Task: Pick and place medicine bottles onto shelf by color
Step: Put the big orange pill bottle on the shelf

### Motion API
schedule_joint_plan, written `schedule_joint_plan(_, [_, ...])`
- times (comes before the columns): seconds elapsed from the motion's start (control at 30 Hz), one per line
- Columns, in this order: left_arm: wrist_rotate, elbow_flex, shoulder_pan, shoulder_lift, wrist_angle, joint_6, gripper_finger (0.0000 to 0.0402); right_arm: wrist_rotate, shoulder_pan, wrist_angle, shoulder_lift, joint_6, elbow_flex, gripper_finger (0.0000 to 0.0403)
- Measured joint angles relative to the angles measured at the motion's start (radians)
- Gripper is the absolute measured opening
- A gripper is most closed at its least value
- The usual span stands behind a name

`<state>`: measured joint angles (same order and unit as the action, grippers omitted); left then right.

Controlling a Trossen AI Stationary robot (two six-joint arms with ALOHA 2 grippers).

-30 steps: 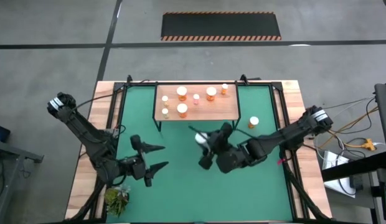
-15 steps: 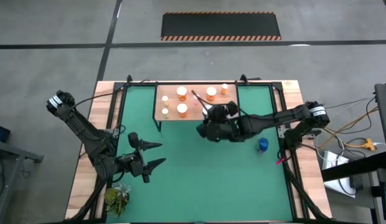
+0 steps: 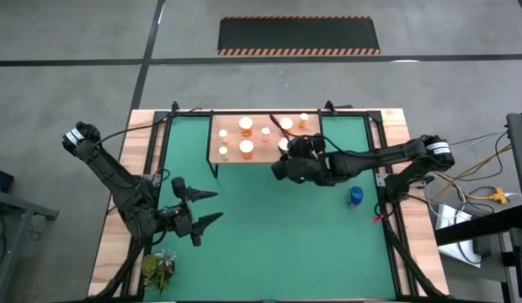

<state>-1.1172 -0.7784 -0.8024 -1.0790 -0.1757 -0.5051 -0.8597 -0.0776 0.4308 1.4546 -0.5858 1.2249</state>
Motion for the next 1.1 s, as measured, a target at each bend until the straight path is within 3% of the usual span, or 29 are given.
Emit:
schedule_joint_plan(0.37, [0.0, 0.0, 0.0, -0.001, 0.0, 0.0, 0.027, -0.002, 0.049, -0.312, -0.066, -0.018, -0.234, 0.0187])
schedule_joint_plan(1.1, [0.0, 0.0, 0.0, -0.001, 0.001, 0.001, 0.027, 0.029, 0.052, -0.332, -0.02, 0.024, -0.216, 0.0187])
